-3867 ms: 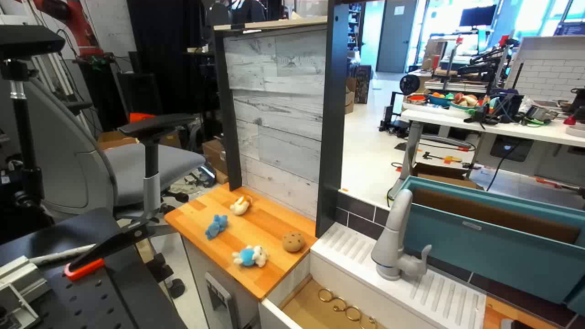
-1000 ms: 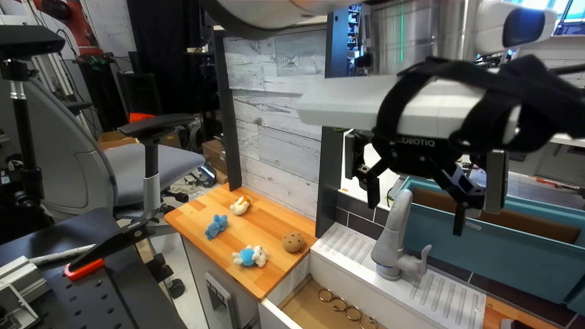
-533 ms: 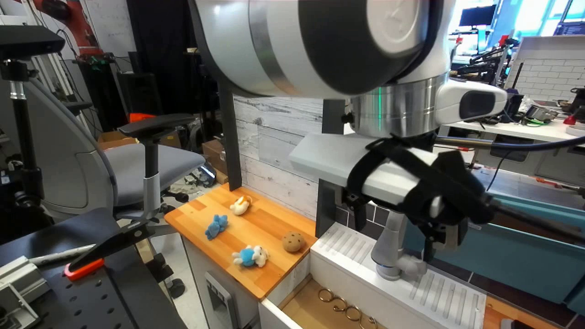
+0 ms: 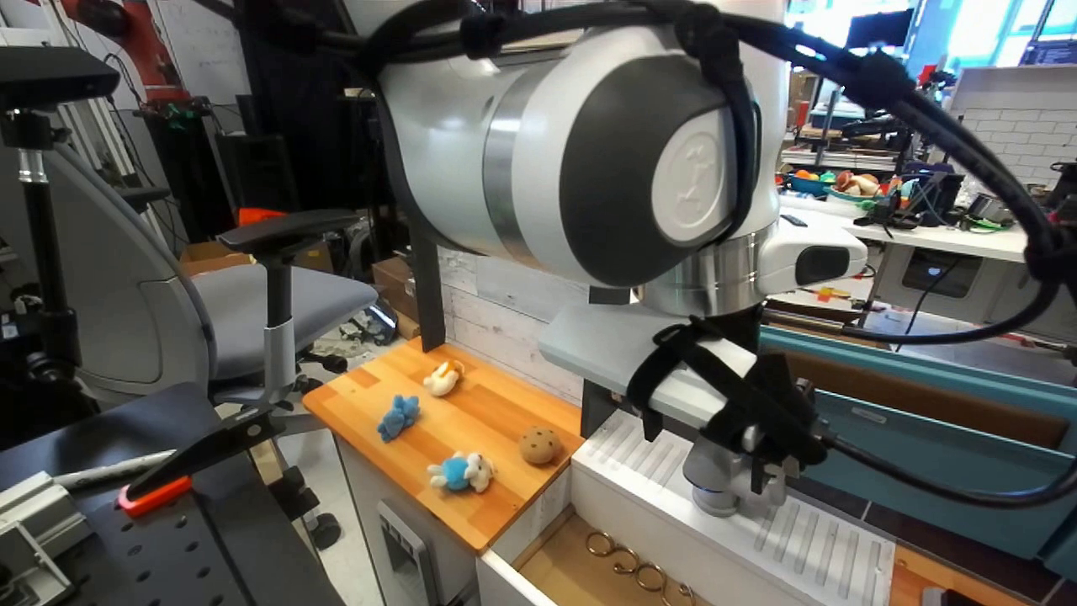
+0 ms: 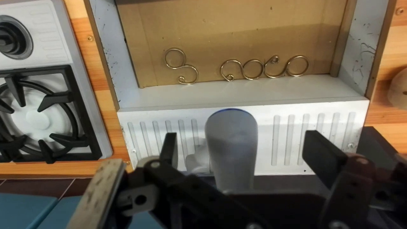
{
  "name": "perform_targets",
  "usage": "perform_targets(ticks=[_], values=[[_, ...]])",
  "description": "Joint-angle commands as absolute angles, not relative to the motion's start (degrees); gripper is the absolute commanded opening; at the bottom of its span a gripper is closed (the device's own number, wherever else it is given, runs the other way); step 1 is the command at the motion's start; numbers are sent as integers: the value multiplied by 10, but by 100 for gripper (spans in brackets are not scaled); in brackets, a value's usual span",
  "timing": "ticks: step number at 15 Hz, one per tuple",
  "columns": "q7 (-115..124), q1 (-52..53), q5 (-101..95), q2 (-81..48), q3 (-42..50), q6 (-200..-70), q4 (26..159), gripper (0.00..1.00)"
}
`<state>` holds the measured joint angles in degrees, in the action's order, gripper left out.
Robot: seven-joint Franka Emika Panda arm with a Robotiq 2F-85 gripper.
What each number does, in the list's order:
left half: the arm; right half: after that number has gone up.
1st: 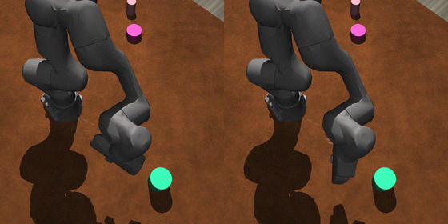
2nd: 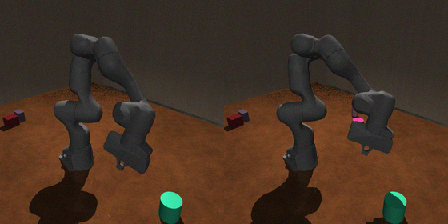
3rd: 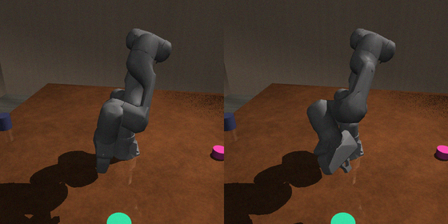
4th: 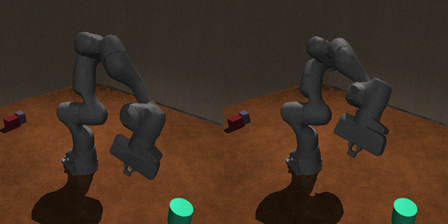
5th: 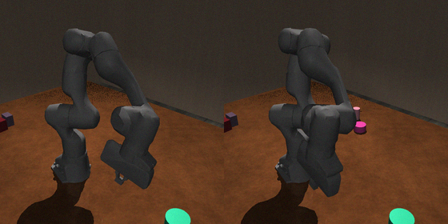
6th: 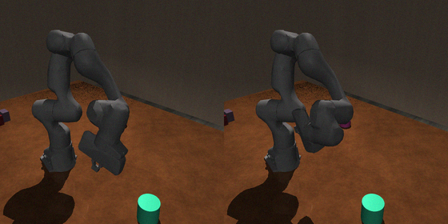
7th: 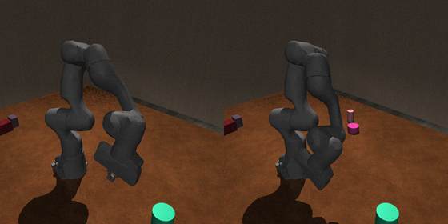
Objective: Turn the faucet to the left
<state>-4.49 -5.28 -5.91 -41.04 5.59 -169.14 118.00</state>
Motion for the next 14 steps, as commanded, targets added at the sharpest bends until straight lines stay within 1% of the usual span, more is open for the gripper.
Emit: perform_targets(ticks=[1, 14], values=[[-37, -51, -50, -441, 49, -1703, 1152, 100], [-30, -16, -57, -448, 43, -1746, 1178, 100]])
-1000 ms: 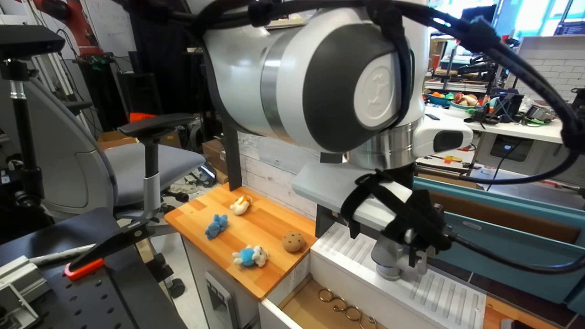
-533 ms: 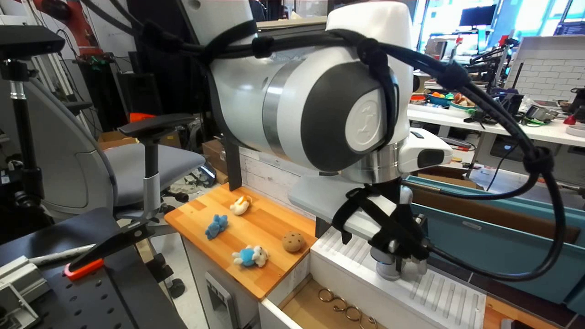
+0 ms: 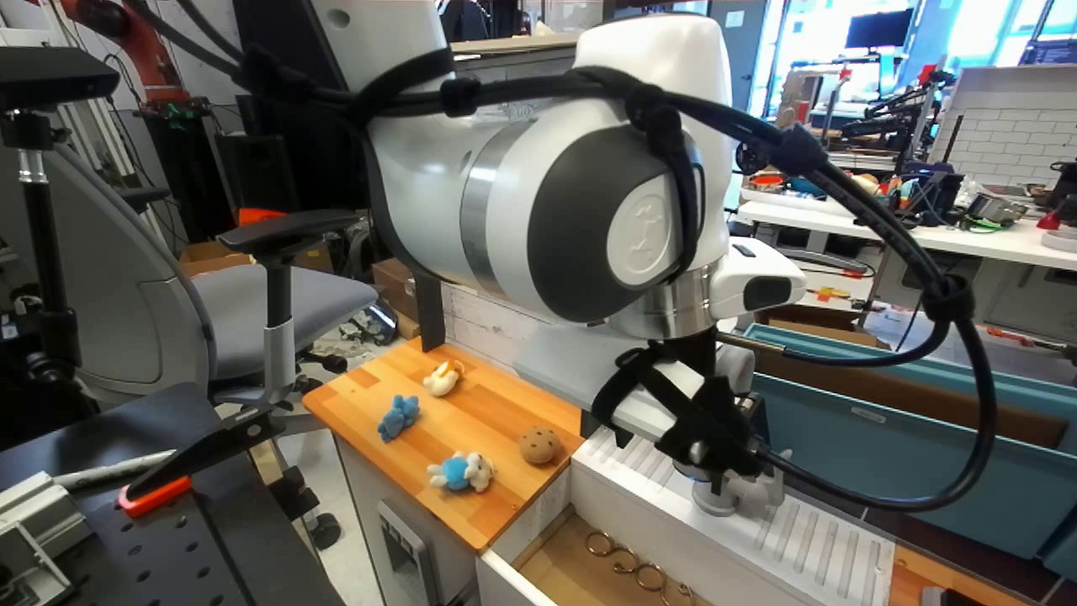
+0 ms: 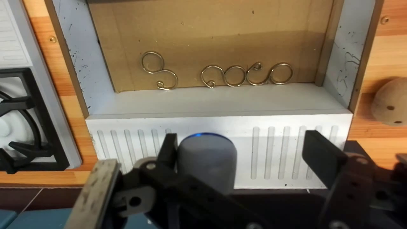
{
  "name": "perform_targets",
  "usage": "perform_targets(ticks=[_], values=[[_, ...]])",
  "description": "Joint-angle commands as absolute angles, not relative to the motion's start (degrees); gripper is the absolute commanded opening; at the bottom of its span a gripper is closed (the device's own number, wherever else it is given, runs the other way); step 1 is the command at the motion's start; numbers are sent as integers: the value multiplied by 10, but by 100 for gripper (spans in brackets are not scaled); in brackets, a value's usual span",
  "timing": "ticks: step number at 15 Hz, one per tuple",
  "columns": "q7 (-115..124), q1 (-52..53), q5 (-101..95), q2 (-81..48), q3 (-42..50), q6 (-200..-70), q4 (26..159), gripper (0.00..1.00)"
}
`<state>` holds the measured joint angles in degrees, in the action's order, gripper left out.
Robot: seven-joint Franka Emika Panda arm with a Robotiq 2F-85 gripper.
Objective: Turn the faucet to the left
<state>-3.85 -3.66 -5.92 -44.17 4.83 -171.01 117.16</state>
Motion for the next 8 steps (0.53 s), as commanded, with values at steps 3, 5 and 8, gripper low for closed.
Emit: perform_targets(ticks=[3, 5, 8], values=[[-34, -8, -62, -442, 44, -1766, 1192, 100], [-37, 1, -66, -439, 44, -1788, 1207, 100], [-36, 39, -71, -443, 54, -1834, 1226, 100]])
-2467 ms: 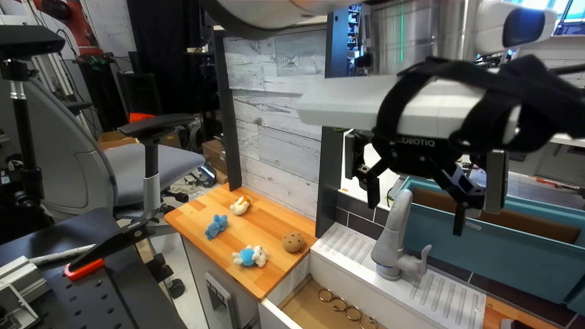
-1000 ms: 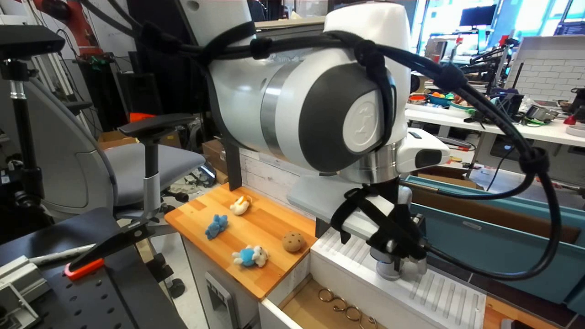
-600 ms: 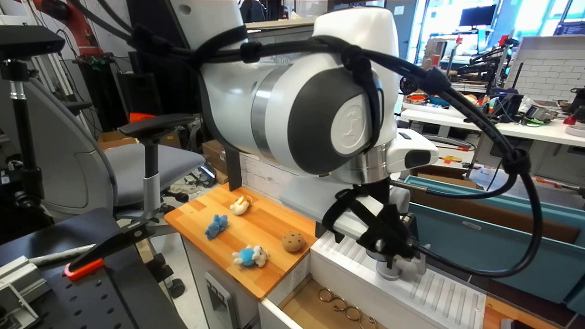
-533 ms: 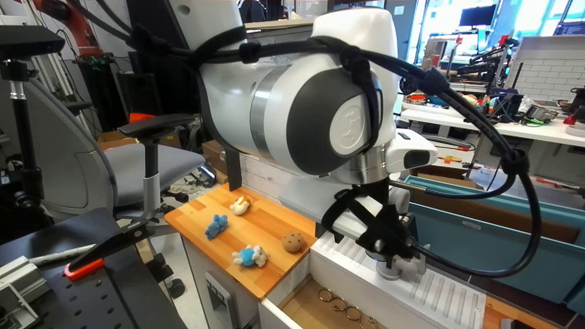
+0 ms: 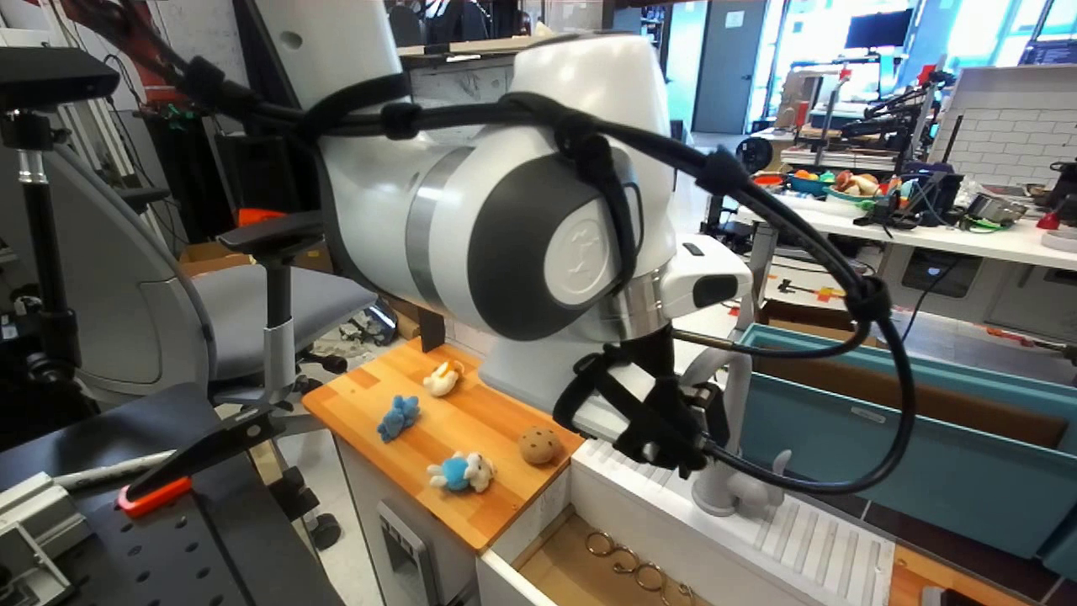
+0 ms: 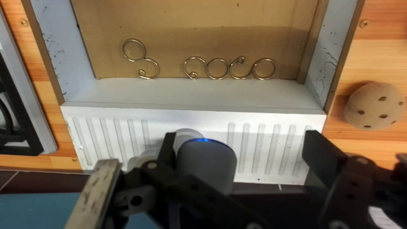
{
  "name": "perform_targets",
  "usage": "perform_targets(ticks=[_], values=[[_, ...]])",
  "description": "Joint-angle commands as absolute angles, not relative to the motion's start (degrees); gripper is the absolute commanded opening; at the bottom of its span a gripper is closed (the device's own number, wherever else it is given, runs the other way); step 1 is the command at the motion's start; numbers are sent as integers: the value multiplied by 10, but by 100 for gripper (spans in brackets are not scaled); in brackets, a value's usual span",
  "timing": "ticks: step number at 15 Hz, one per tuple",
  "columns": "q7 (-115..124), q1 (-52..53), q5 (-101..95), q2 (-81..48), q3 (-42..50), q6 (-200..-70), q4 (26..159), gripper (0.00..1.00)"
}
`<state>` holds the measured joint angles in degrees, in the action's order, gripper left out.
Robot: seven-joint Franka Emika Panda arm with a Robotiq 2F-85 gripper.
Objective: Turn the faucet to the left
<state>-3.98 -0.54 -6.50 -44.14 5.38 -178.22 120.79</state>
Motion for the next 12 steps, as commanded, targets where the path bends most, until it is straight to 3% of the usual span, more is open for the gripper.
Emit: perform_targets(ticks=[1, 8, 12], values=[[-35, 52, -70, -445, 56, -1844, 1228, 100], [-37, 167, -65, -461, 91, -1862, 1209, 100], [-52, 127, -74, -414, 38, -1796, 1253, 100]])
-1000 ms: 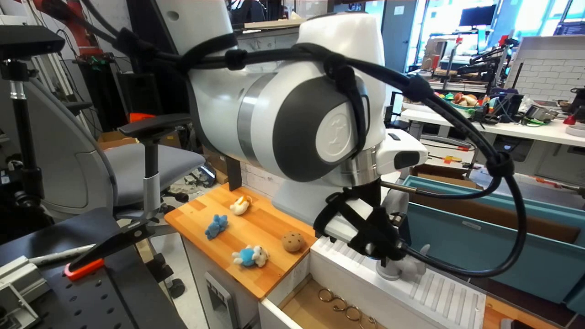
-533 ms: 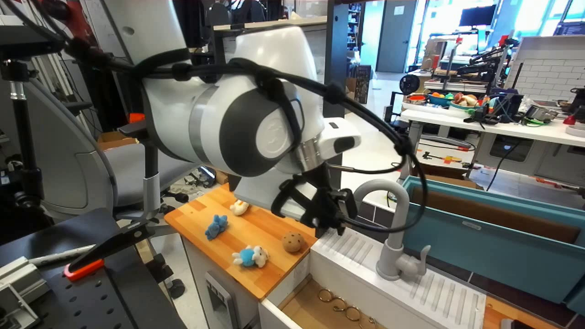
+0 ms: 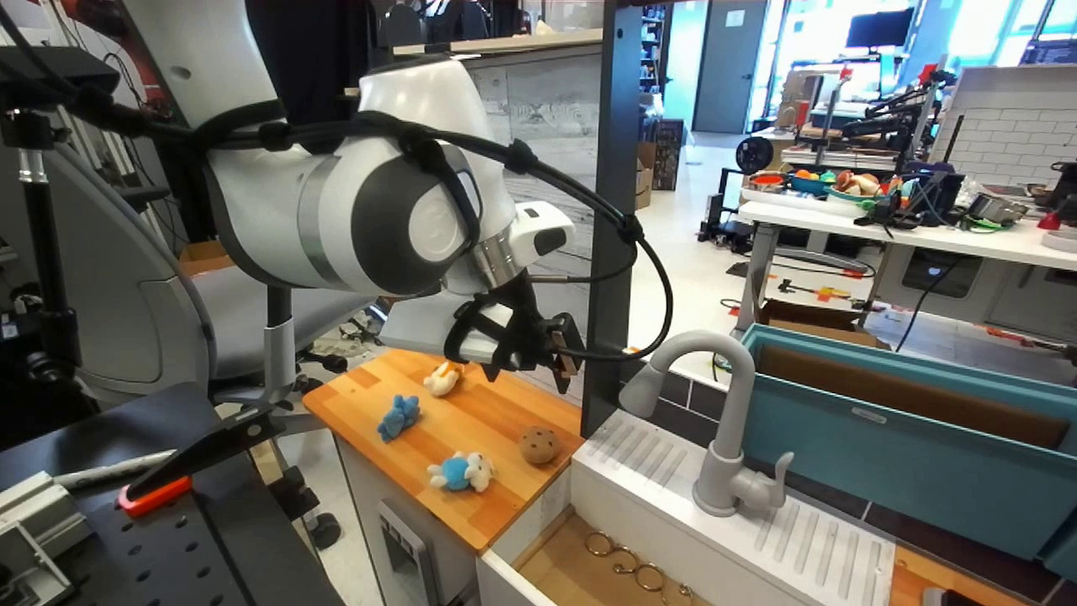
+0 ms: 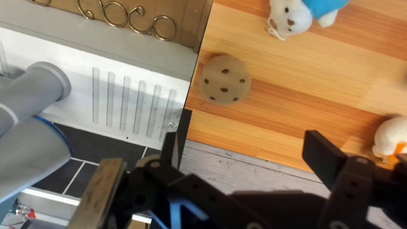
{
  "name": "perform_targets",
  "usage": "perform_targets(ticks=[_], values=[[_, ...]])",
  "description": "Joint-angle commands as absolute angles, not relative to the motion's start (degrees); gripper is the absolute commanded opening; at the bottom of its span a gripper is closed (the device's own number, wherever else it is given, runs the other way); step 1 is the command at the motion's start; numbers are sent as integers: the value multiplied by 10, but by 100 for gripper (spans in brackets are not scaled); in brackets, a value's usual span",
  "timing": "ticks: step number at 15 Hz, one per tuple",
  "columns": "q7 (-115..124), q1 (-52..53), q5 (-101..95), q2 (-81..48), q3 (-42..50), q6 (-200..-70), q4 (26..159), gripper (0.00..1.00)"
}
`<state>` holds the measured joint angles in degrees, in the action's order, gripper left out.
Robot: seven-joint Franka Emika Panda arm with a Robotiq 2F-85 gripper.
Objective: Turn the faucet to the left
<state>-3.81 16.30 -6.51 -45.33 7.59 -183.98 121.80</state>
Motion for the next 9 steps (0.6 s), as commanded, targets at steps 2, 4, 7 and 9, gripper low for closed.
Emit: perform_targets(ticks=[2, 4, 7, 9], values=[[-65, 89, -77, -387, -3, -1749, 1282, 100], [-80, 53, -72, -363, -39, -1709, 1305, 100], [-72, 47, -68, -326, -31, -1653, 1327, 100], [-68, 50, -69, -355, -32, -1674, 1307, 100]])
